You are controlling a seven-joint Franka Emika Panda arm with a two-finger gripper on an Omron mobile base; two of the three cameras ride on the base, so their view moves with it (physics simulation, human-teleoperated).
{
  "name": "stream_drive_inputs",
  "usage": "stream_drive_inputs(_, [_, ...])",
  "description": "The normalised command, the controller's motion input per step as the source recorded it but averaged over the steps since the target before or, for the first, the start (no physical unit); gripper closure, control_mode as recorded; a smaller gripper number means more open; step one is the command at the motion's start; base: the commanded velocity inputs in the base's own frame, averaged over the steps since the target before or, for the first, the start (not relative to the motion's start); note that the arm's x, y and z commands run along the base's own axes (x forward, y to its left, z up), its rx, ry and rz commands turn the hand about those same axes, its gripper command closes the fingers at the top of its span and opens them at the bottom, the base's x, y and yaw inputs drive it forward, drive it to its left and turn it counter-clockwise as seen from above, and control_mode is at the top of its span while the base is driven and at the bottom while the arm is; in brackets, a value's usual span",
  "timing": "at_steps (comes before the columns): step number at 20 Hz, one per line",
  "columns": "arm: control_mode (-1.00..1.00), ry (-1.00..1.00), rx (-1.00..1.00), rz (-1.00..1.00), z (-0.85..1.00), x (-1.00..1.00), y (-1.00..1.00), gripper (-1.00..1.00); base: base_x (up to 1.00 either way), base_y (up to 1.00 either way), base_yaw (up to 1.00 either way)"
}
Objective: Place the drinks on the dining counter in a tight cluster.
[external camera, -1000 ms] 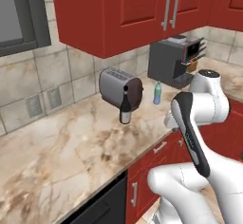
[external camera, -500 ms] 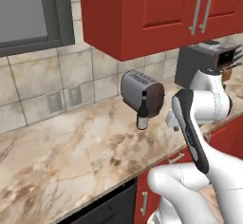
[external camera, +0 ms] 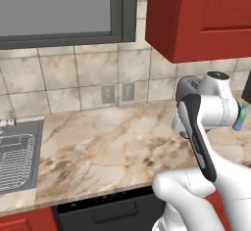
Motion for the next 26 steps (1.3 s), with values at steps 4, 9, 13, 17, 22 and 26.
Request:
stream_drive_inputs(4, [1.00,0.00,0.00,0.00,0.00,0.00,0.00,-1.00,0.31,-0.35,0.16])
stream_drive_inputs(9, [1.00,0.00,0.00,0.00,0.00,0.00,0.00,-1.00,0.12,-0.46,-0.03])
stream_drive_inputs(13, [1.00,0.00,0.00,0.00,0.00,0.00,0.00,-1.00,0.24,-0.13,-0.10])
stream_drive_inputs(17, [1.00,0.00,0.00,0.00,0.00,0.00,0.00,-1.00,0.52,0.00,-0.16])
stream_drive_inputs(22, [1.00,0.00,0.00,0.00,0.00,0.00,0.00,-1.00,0.06,0.00,-0.03])
stream_drive_inputs(26, [1.00,0.00,0.00,0.00,0.00,0.00,0.00,-1.00,0.00,0.00,0.00])
